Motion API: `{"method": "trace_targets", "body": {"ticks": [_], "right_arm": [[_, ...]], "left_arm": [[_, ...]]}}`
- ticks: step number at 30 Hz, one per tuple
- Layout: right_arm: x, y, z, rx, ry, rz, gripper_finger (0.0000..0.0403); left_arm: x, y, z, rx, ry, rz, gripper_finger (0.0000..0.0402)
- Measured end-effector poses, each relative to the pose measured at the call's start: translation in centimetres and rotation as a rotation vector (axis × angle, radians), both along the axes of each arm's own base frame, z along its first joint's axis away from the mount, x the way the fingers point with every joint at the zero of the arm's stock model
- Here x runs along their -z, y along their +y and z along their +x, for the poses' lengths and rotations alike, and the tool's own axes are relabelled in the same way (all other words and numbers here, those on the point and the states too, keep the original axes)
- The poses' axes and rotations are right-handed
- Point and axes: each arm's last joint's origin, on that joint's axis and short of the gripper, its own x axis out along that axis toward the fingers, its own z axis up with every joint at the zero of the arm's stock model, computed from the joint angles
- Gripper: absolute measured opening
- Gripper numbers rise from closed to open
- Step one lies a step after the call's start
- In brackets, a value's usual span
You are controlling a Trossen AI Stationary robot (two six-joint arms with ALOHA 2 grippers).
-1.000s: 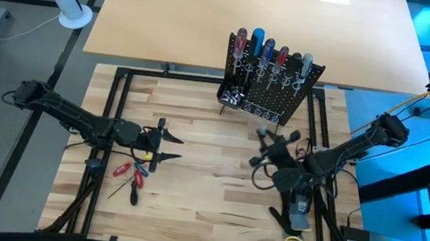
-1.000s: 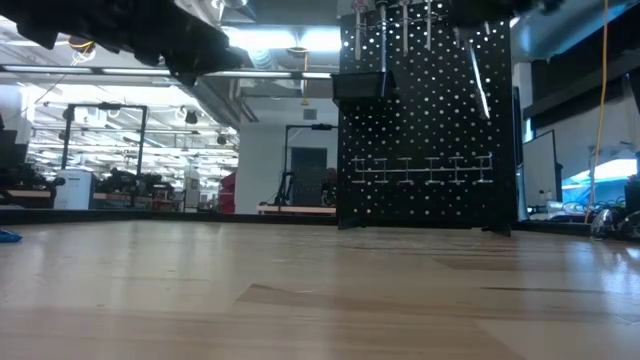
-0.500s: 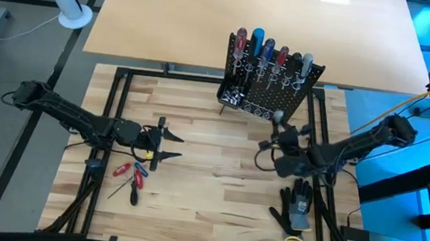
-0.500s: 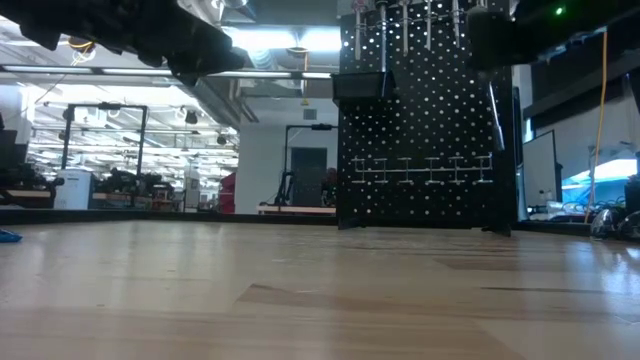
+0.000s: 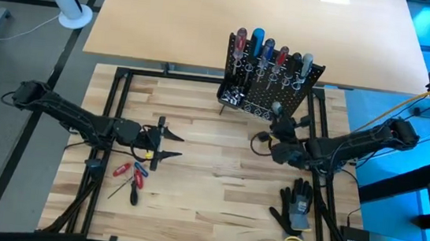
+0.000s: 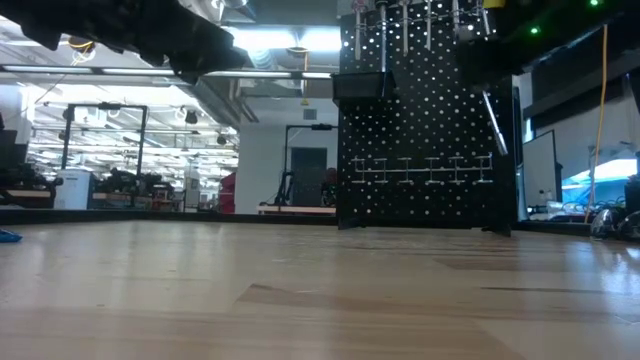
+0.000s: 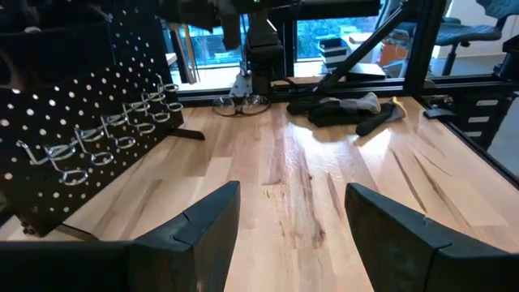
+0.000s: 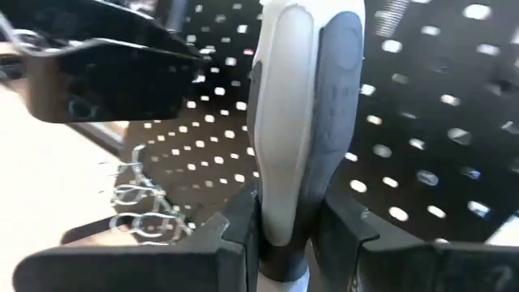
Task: Hang tools onto peg board
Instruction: Hang the gray screwdriver on the black pegboard
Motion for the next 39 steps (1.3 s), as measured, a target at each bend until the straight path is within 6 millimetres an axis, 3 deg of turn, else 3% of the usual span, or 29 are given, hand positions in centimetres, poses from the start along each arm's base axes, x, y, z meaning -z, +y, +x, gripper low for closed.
{"method": "trace_targets", "body": {"ticks": [8, 13, 18, 24, 39], "right_arm": [[-2.9, -0.6, 1.9, -0.185, -0.08, 0.036, 0.0082], [-4.1, -0.1, 1.3, -0.197, -0.113, -0.012, 0.0082], [-2.3, 0.7, -1.1, -0.193, -0.124, -0.014, 0.0082], [0.0, 0.1, -3.5, -0.203, -0.175, -0.007, 0.0082], [-0.3, -3.1, -3.0, -0.273, -0.174, -0.084, 0.0082]], "left_arm": [[0.0, 0.4, 0.1, -0.022, -0.003, -0.001, 0.0214], [0.2, 0.3, 0.0, -0.018, 0.023, -0.014, 0.0214], [0.4, 0.0, -0.1, -0.006, 0.046, -0.023, 0.0214], [0.3, 0.0, -0.1, -0.009, 0.031, -0.031, 0.0214], [0.0, 0.3, 0.0, -0.02, -0.003, -0.041, 0.0214]]}}
